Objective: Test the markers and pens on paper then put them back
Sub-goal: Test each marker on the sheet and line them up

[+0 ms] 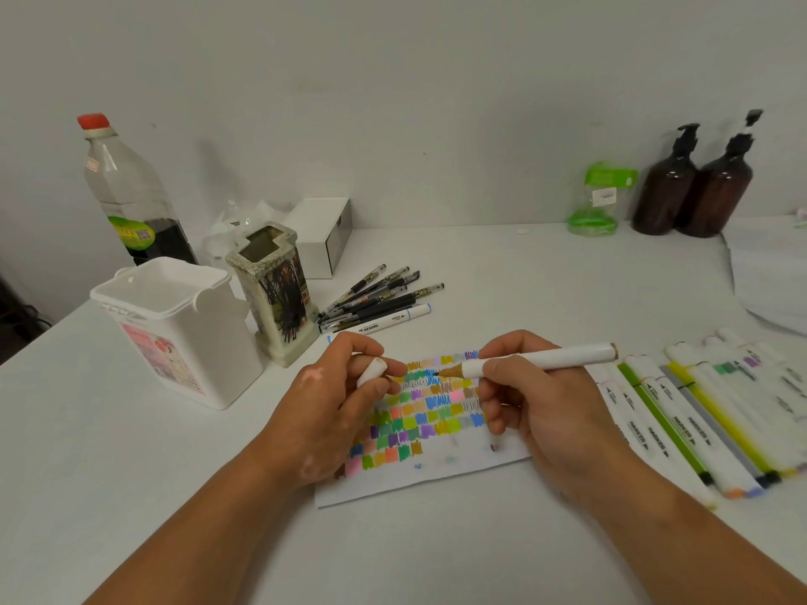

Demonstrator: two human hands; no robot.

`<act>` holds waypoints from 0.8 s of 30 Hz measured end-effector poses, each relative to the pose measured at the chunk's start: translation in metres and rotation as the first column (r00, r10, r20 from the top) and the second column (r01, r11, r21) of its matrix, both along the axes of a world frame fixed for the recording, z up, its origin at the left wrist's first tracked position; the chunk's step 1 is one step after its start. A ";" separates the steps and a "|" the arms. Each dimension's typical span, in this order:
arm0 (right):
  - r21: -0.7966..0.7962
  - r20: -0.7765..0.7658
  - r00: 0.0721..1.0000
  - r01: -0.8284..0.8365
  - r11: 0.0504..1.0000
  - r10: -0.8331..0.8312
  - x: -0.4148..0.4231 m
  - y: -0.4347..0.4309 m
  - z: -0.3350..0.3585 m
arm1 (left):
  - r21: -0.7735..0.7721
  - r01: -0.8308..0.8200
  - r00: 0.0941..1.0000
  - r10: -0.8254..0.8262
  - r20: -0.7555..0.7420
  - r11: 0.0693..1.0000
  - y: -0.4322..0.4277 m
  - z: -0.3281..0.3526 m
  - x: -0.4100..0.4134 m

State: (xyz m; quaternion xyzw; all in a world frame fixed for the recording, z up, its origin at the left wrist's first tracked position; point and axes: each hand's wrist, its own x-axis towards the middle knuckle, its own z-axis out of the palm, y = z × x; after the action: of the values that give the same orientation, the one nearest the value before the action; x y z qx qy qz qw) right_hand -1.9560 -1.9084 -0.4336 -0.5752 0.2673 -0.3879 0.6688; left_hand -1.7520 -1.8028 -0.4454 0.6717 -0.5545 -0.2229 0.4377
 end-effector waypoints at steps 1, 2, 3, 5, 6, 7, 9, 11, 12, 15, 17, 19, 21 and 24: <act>-0.003 0.009 1.000 0.001 1.000 -0.001 0.000 0.000 0.000 | 0.009 0.006 1.000 -0.006 -0.014 1.000 0.000 0.001 -0.001; -0.013 0.013 1.000 0.003 1.000 -0.003 0.000 0.000 0.001 | 0.016 0.008 1.000 -0.008 -0.019 1.000 0.001 0.002 -0.002; -0.027 0.014 1.000 0.003 1.000 -0.002 0.000 0.001 0.001 | 0.017 0.008 1.000 -0.007 -0.015 1.000 0.001 0.004 -0.003; -0.055 0.013 1.000 -0.005 0.998 0.006 0.000 0.001 0.000 | 0.015 0.012 1.000 -0.012 -0.002 1.000 0.002 0.006 -0.004; -0.067 0.010 1.000 -0.013 0.998 0.013 0.000 0.001 0.000 | 0.016 0.015 1.000 -0.015 -0.003 1.000 0.003 0.007 -0.005; -0.077 0.006 1.000 -0.019 0.997 0.019 0.000 0.001 -0.001 | 0.019 0.018 1.000 -0.018 -0.004 1.000 0.003 0.008 -0.006; -0.086 0.003 1.000 -0.025 0.996 0.025 0.000 0.001 -0.001 | 0.024 0.024 0.999 -0.024 0.021 0.999 0.004 0.009 -0.006; -0.086 -0.001 0.999 -0.034 0.996 0.034 0.000 0.002 -0.002 | 0.034 0.029 0.998 -0.030 0.046 0.999 0.004 0.009 -0.007; -0.087 -0.008 0.999 -0.041 0.995 0.040 0.000 0.002 -0.002 | 0.040 0.033 0.998 -0.036 0.056 0.999 0.004 0.009 -0.007; -0.095 -0.042 0.997 -0.073 0.993 0.069 0.001 0.003 -0.004 | 0.029 0.058 0.993 -0.061 0.101 0.998 0.003 0.009 -0.008; -0.111 -0.080 0.992 -0.103 0.988 0.094 0.002 0.006 -0.005 | 0.005 0.073 0.989 -0.073 0.132 0.997 0.003 0.010 -0.011; -0.132 -0.116 0.987 -0.124 0.983 0.109 0.004 0.009 -0.005 | -0.026 0.088 0.983 -0.083 0.162 0.996 0.004 0.010 -0.013; -0.139 -0.133 0.986 -0.120 0.983 0.101 0.005 0.010 -0.004 | -0.060 0.100 0.981 -0.088 0.173 0.993 0.005 0.010 -0.014; -0.132 -0.135 0.986 -0.120 0.984 0.103 0.004 0.011 -0.001 | -0.103 0.110 0.981 -0.092 0.170 0.989 0.005 0.011 -0.014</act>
State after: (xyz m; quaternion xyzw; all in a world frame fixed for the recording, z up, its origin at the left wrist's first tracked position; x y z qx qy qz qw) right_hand -1.9522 -1.8978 -0.4341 -0.6583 0.2491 -0.3299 0.6291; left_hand -1.7659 -1.7977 -0.4343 0.6331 -0.6338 -0.1573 0.4155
